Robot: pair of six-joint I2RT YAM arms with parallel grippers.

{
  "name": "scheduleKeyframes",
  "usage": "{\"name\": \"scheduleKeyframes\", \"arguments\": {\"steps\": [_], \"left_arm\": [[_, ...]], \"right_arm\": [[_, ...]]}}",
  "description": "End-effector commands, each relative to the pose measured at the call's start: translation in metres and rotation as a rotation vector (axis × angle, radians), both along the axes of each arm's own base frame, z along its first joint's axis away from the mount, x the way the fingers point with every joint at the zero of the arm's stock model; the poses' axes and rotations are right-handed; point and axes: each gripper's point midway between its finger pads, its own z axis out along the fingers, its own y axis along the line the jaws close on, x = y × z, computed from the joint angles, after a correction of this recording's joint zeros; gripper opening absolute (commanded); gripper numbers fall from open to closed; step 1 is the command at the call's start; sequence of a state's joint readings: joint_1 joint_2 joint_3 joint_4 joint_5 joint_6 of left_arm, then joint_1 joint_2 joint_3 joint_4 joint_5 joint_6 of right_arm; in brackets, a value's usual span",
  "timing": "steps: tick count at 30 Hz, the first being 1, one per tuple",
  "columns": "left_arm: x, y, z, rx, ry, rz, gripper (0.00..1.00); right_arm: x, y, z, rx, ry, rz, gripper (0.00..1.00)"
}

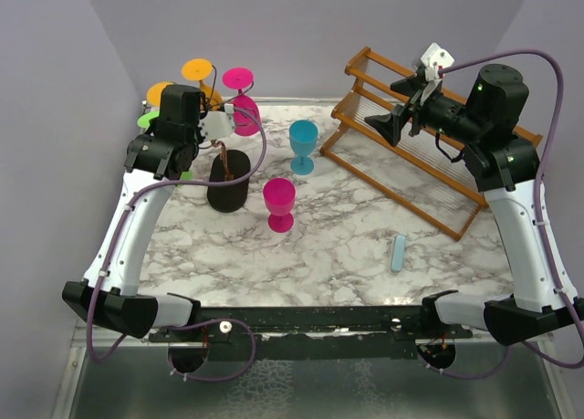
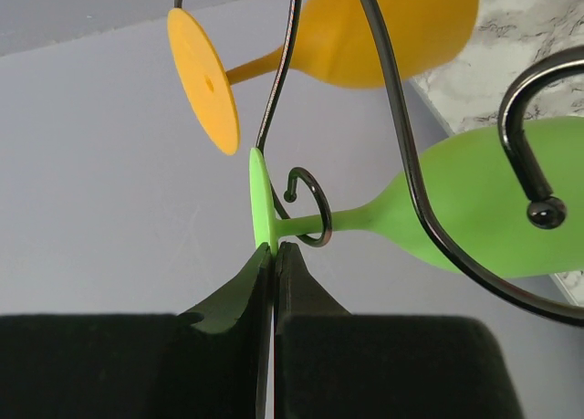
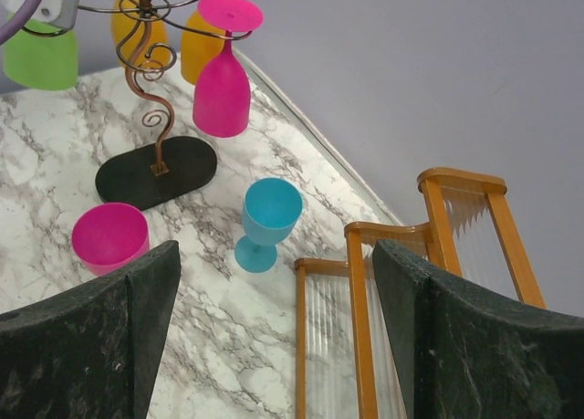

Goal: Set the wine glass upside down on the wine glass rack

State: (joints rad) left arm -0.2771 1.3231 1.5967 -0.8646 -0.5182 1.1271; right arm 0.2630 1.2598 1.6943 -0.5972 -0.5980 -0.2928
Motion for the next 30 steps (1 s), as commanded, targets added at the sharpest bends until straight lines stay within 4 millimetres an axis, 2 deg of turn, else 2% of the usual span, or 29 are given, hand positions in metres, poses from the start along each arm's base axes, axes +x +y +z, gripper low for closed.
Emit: {"name": "scheduleKeyframes", "arguments": {"steps": [1,19,30], "left_arm": [[-0.009,-0.002,0.016,-0.046,-0.04,-0.014,0.01],[-0.017,-0.016,0.017,-0.097,-0.021,-0.073,0.0],[-0.018,-0.022,0.001,-0.103,0.028,-0.099,0.01]], "right_arm": [[-0.008,-0.001,0.013,0.022,-0.045,0.017,0.86],[-0.011,-0.004,0.014,0.029,-0.046,0.021,0.87],[-0.012,-0.005,0.013,0.031,-0.042,0.02,0.87]]}}
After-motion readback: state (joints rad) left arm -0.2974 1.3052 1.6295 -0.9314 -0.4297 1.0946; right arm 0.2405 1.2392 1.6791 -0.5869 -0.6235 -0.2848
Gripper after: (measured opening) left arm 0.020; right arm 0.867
